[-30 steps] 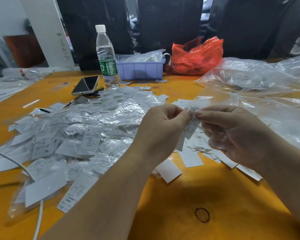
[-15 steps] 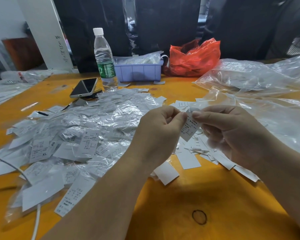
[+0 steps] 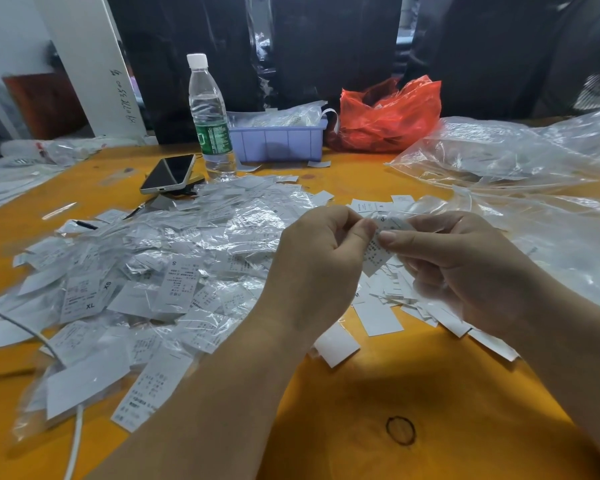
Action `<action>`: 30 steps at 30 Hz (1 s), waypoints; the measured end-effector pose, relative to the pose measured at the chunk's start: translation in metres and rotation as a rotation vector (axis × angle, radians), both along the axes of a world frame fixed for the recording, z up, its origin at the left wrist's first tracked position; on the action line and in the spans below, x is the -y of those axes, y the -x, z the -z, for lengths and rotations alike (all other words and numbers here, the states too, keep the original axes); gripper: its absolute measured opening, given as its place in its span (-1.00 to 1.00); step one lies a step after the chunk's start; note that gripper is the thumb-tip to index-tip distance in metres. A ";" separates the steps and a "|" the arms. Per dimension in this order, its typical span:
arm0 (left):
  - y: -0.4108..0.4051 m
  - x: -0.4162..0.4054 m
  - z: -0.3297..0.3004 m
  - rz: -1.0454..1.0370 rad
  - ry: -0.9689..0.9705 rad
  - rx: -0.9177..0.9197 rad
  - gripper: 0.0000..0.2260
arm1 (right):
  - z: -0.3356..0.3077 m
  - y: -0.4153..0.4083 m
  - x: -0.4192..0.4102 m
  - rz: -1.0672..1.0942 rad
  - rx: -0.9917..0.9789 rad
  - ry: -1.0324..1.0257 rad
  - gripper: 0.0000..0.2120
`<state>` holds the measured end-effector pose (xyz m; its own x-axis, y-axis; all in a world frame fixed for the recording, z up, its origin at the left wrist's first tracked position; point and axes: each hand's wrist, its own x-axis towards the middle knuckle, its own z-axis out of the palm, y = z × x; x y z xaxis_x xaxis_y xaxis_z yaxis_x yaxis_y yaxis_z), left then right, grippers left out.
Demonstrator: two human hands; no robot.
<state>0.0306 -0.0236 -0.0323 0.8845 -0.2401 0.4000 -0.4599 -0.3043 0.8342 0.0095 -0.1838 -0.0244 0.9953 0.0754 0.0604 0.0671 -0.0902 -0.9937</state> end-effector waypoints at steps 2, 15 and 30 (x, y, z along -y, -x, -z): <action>0.000 0.001 0.000 -0.003 0.004 0.001 -0.79 | -0.001 0.001 -0.001 -0.027 0.005 -0.012 -0.74; -0.003 -0.001 0.000 0.084 0.083 -0.237 -0.84 | -0.004 0.004 -0.002 -0.169 0.121 0.123 -0.78; -0.004 -0.002 -0.005 0.118 0.455 -0.386 -0.93 | 0.001 0.003 -0.005 -0.094 0.073 0.051 -0.77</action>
<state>0.0351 -0.0214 -0.0277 0.9639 -0.2257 0.1413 -0.1073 0.1563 0.9819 0.0068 -0.1786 -0.0256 0.9769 0.1726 0.1262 0.1497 -0.1305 -0.9801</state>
